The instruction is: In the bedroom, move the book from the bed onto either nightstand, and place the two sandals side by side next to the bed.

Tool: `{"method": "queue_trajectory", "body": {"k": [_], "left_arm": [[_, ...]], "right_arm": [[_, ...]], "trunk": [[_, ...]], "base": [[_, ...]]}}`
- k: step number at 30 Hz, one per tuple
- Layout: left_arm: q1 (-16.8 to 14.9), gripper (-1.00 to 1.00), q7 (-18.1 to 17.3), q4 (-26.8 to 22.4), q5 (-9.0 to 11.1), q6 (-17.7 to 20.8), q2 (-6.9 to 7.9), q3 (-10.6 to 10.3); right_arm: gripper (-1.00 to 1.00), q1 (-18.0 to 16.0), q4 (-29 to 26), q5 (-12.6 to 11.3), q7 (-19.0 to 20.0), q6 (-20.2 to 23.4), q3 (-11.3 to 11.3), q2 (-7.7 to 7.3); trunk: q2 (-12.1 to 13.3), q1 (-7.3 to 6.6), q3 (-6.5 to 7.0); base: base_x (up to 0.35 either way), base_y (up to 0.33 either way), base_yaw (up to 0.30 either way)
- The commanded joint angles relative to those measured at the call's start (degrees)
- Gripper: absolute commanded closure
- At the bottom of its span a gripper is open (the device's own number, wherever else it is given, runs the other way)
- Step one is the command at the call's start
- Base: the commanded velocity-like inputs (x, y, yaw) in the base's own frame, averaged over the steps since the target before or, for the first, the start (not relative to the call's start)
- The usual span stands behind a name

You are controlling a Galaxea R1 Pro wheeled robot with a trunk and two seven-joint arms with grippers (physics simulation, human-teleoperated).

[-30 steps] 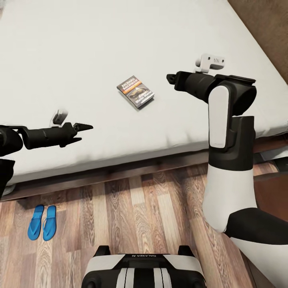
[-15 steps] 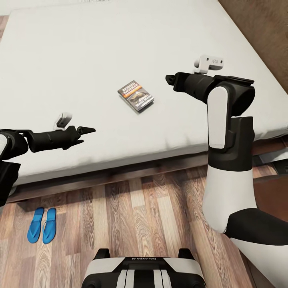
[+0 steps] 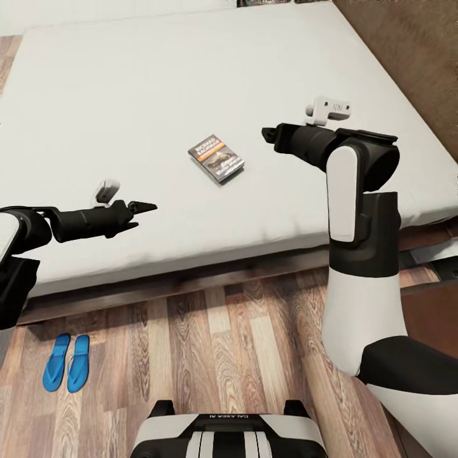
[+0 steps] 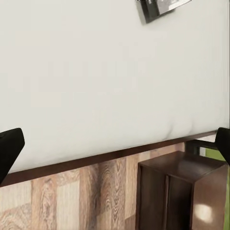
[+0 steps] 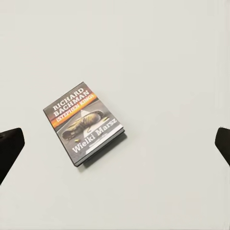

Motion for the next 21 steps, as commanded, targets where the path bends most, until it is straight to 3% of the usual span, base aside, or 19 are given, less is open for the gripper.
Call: {"method": "queue_trajectory", "body": {"k": [1, 10, 21], "left_arm": [[-0.06, -1.0, 0.59, -0.03, 0.58, -0.03, -0.09, -0.06], [-0.01, -1.0, 0.58, 0.0, 0.54, 0.02, -0.64, -0.07], [0.18, -1.0, 0.58, 0.01, 0.36, -0.01, -0.71, 0.08]], "right_arm": [[-1.0, 0.07, -0.03, -0.6, -0.6, 0.18, 0.03, 0.01], [-1.0, 0.39, -0.03, -0.72, -0.6, 0.18, -0.09, 0.01], [-1.0, 0.6, -0.03, -0.77, -0.6, 0.18, -0.09, 0.01]], "trunk": [[-0.02, 0.0, 0.06], [-0.02, 0.0, 0.46], [-0.02, 0.0, 0.71]], "base": [[0.0, 0.0, 0.0], [0.028, 0.0, 0.0], [0.235, 0.0, 0.0]]}}
